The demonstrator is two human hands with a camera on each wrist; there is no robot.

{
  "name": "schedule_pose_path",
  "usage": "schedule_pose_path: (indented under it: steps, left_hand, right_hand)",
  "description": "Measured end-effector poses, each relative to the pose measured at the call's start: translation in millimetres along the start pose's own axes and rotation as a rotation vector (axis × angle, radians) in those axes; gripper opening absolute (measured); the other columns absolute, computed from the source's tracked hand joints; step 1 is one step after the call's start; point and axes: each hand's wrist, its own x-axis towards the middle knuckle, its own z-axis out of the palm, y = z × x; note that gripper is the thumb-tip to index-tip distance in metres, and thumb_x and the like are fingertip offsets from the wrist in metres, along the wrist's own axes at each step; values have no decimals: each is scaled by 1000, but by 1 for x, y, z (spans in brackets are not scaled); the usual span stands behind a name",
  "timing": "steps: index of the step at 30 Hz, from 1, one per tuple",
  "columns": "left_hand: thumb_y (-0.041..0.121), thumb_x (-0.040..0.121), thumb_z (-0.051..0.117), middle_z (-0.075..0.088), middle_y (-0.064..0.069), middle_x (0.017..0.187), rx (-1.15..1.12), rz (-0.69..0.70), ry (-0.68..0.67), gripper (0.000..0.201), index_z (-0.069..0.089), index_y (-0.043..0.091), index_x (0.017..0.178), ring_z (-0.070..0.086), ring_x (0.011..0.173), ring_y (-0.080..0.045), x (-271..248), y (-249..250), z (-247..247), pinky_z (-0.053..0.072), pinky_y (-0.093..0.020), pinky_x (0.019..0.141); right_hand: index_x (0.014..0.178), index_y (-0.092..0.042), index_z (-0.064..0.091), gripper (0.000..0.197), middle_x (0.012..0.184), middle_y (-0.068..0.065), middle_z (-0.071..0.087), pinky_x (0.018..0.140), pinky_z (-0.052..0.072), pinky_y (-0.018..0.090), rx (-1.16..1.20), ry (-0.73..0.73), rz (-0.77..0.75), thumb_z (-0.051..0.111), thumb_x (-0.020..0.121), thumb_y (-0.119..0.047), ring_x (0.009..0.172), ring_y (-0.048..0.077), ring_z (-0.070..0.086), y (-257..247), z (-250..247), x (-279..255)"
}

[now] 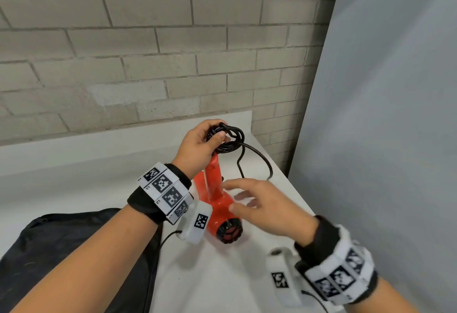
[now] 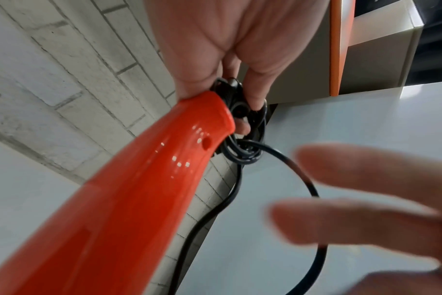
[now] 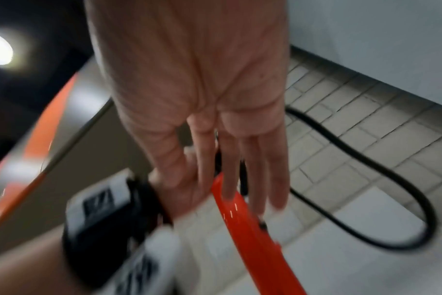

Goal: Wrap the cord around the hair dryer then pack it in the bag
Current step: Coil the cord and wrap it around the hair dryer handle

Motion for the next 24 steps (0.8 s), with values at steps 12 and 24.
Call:
schedule_pose_path:
  steps: [12,24]
  left_hand:
    - [-1,91,41,42,-5,69,7,42,-325,28,52,20,107,49,60,0,-13,13,-8,49,-15,62]
    - [-3,92,37,35,-3,70,20,0,-249,33,58,21,100,38,52,-2,-14,13,-13,34,-10,55]
  right_hand:
    - [133,-23,45,51,140,-3,45,107,31,25,-251,-13,-80,41,91,5,125,8,42,32,-67,56]
    - [98,-14,51,13,95,9,60,68,47,23,9,120,123,52,89,-4,73,16,56,71,-46,67]
